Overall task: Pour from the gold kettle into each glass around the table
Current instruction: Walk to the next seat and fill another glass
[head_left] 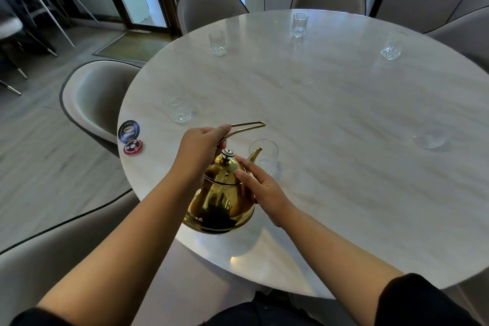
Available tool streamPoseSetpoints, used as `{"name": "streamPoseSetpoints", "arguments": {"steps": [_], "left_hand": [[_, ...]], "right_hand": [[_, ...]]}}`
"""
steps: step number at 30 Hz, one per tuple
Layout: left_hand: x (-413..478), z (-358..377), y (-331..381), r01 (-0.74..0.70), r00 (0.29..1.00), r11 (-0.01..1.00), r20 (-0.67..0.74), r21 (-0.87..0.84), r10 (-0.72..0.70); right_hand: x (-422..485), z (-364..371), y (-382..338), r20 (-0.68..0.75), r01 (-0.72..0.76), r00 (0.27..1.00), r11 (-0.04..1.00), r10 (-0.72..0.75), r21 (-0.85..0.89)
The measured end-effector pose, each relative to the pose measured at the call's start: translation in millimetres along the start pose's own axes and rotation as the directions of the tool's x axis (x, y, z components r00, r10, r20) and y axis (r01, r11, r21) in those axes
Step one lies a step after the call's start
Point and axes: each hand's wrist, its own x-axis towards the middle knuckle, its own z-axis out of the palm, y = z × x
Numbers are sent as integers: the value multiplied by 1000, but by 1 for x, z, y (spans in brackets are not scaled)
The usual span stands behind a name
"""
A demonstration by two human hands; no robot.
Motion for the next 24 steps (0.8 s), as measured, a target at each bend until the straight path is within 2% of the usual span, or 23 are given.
{"name": "streamPoseSetpoints", "arguments": {"steps": [24], "left_hand": [[8,1,9,-19,999,996,31,87,17]], "right_hand": [[-5,14,-8,-15,-60,998,997,61,51]]}}
